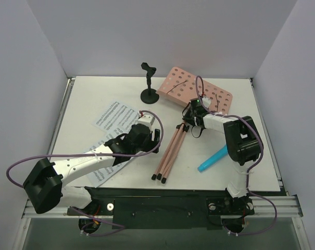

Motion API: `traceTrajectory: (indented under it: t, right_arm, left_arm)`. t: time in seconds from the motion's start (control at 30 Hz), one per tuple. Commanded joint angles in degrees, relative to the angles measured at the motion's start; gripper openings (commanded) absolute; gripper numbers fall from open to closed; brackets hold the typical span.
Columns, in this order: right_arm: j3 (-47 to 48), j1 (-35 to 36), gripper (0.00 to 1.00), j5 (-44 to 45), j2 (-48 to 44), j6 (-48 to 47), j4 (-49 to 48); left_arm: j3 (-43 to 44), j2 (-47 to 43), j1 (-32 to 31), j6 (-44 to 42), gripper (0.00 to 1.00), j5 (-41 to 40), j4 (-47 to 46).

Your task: Set up the instrument practice props

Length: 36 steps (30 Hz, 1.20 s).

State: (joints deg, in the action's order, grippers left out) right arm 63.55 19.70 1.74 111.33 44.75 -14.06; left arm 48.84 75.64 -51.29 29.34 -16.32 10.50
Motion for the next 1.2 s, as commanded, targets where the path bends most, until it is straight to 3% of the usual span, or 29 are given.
traceTrajectory:
  t: [0.0,0.37,0.47,0.6,0.83,1.17]
  right_arm:
    - [-1.93,0.51,0.00,-4.01,0.47,-1.16,0.45]
    - [-11.59,-1.16,0.00,-16.06,-17.27,-4.59,-16.86]
    - [-15.55,-1.07,0.00,-19.39,-21.49,-3.45,-28.07]
    - [-18.90,-1.07,0.00,-20.98,-25.01,-0.29,-35.40]
    - [-21.45,-1.07,0.00,-20.90,-30.99,2.18,-42.44]
    - [-21.36,-0.99,0.00,-19.67,-40.31,2.18,-42.54]
  left_arm:
    - [-0.68,-2.16,0.66,0.28,0.82,-0.47,-0.66]
    - [-0.94,-11.38,2.24,-3.67,0.82,6.37,-1.71]
    - [-1.64,-14.37,2.42,-4.21,0.82,9.19,-3.64]
    - [-2.78,-16.39,2.42,-4.29,0.82,12.53,-5.92]
    - [-3.66,-17.89,2.42,-4.21,0.82,18.23,-8.48]
    - [-3.93,-19.12,2.33,-4.56,0.82,22.91,-12.35]
